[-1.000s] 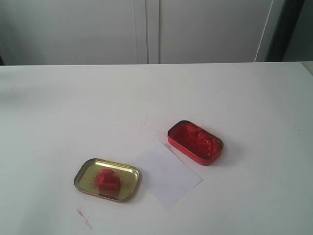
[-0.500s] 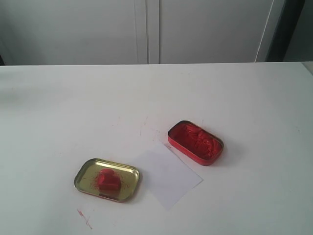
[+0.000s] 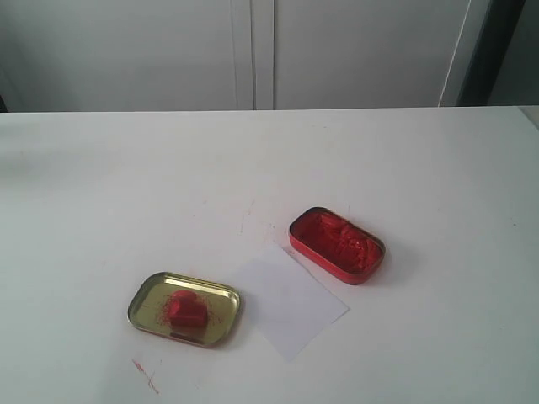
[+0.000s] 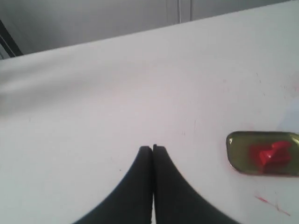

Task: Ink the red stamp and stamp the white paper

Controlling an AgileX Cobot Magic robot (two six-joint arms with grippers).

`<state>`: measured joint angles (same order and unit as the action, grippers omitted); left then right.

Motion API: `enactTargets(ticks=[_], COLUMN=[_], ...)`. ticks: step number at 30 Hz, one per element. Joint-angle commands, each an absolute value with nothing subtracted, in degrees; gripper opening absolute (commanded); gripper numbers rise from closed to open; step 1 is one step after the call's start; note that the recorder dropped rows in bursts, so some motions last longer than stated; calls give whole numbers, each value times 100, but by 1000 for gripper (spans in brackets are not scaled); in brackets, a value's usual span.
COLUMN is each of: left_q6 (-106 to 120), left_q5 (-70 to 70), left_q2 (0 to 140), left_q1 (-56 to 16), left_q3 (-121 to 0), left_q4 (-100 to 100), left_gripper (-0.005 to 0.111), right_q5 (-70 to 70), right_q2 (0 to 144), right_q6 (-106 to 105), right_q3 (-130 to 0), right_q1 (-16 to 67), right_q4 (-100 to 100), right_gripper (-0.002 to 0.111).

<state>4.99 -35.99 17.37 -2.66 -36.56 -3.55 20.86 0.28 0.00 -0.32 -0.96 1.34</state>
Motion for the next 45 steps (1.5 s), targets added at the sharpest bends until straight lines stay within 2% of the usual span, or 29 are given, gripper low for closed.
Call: enactTargets(ticks=[1, 11, 14, 20, 29, 45], left_q6=[464, 797, 810, 1738, 2699, 3960], left_q5=[-4218, -5100, -5224, -5523, -6177, -6290], left_q2=[2214, 3350, 3563, 4245, 6394, 7844], left_q1=[-295, -318, -529, -650, -673, -1795], left_q3=[-4019, -4963, -5144, -5405, -6319, -7186], left_q4=[-416, -472, -542, -1321, -1988, -1742], left_gripper=[0, 0, 0, 0, 0, 0], right_q5=[2007, 2007, 2007, 2007, 2007, 2007], right_q2=[0, 0, 0, 0, 0, 0], right_q6=[0, 0, 0, 0, 0, 0], right_q3=[0, 0, 0, 0, 0, 0], right_q1=[-105, -105, -105, -105, 11, 11], right_q4=[143, 143, 143, 143, 143, 143], right_gripper=[0, 0, 0, 0, 0, 0])
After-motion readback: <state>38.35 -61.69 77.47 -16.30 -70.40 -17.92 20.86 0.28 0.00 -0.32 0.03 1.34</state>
